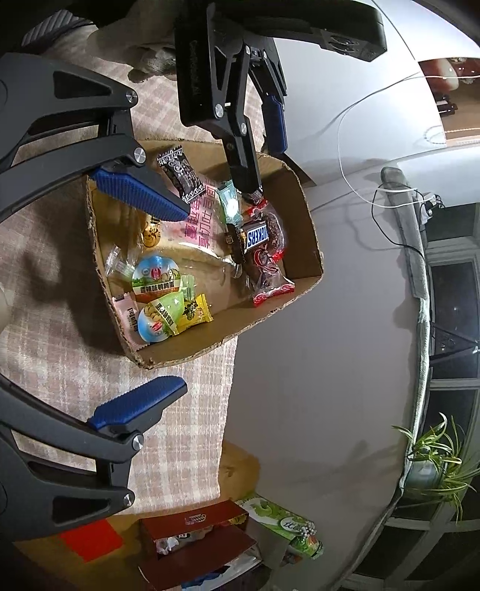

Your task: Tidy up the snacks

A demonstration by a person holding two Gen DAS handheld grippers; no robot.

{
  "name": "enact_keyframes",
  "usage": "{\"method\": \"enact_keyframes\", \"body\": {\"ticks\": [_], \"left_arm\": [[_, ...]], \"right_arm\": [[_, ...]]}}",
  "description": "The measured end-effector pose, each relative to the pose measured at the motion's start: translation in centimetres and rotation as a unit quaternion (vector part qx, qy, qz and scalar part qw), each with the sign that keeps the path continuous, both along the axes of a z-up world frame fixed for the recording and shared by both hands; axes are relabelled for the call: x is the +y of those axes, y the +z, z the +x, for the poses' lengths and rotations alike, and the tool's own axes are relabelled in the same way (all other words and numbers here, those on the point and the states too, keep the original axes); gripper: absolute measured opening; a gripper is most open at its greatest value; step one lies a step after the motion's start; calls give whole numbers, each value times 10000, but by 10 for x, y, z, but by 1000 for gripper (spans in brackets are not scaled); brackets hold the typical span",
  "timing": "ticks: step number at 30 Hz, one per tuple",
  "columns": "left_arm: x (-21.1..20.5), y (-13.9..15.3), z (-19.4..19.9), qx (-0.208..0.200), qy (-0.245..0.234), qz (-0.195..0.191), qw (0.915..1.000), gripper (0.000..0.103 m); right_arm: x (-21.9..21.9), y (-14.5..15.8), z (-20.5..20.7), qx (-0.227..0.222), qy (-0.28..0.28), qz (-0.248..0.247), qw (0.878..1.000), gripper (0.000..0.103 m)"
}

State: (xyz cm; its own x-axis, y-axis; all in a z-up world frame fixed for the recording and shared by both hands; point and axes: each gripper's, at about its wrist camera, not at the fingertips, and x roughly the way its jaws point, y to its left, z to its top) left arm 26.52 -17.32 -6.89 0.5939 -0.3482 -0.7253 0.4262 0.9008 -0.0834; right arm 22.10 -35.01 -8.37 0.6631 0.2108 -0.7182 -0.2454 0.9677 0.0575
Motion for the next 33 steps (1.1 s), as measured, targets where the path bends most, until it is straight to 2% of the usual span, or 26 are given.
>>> {"method": "enact_keyframes", "body": {"ticks": [19,23,33], "left_arm": [[21,29,-55,-429,194,-162,9988,81],[26,33,-68,-517,226,-155,9983,81],[38,38,-93,-614,338,-165,9974,81]], "right_arm": [[-7,30,-56,-579,-426,156,9973,95],[-9,33,-67,-667,-490,179,9964,102],[-2,36,-88,-746,-553,32,9957,102]]}}
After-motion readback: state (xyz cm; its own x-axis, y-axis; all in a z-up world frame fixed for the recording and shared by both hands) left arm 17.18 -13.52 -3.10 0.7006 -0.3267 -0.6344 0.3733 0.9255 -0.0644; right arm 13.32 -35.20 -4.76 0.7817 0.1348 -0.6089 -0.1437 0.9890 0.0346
